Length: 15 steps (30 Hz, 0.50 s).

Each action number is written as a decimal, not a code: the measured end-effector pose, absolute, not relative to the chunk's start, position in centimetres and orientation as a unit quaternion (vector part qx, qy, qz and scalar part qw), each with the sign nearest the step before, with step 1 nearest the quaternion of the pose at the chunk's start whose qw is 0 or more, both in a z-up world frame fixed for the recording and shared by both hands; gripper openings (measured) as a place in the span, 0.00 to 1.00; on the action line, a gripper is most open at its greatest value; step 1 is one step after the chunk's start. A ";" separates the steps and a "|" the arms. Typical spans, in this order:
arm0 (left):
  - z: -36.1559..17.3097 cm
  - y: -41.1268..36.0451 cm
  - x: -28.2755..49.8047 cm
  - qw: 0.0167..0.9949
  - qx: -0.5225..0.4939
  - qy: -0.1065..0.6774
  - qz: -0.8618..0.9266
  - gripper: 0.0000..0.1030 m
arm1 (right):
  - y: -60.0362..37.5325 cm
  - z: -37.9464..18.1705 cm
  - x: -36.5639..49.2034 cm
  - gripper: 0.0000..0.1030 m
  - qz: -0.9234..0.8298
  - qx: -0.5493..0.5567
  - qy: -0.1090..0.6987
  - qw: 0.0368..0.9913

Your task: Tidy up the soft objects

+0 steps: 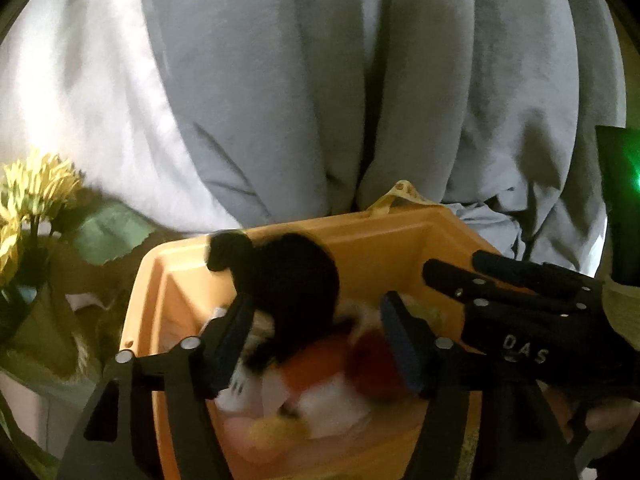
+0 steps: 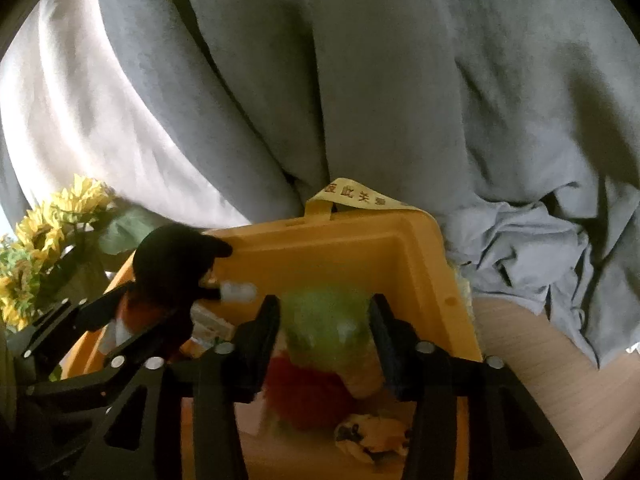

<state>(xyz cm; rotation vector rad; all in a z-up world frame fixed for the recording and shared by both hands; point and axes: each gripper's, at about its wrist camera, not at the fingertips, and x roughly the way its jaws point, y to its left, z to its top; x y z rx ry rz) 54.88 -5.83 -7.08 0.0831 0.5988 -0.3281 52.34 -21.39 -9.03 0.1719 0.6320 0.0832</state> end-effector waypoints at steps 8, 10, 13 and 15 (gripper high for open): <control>-6.0 -4.7 53.7 0.955 0.038 0.267 -0.121 0.72 | -21.0 -8.6 51.7 0.58 0.035 0.071 0.305 0.949; -5.5 -4.3 53.2 0.958 0.037 0.263 -0.109 0.73 | -20.9 -8.4 51.3 0.60 0.029 0.069 0.305 0.949; -4.8 -3.6 52.4 0.960 0.033 0.260 -0.099 0.74 | -20.7 -7.9 50.4 0.63 0.021 0.068 0.301 0.951; -4.4 -3.3 51.6 0.962 0.035 0.255 -0.091 0.76 | -20.6 -7.4 49.6 0.64 0.018 0.065 0.298 0.952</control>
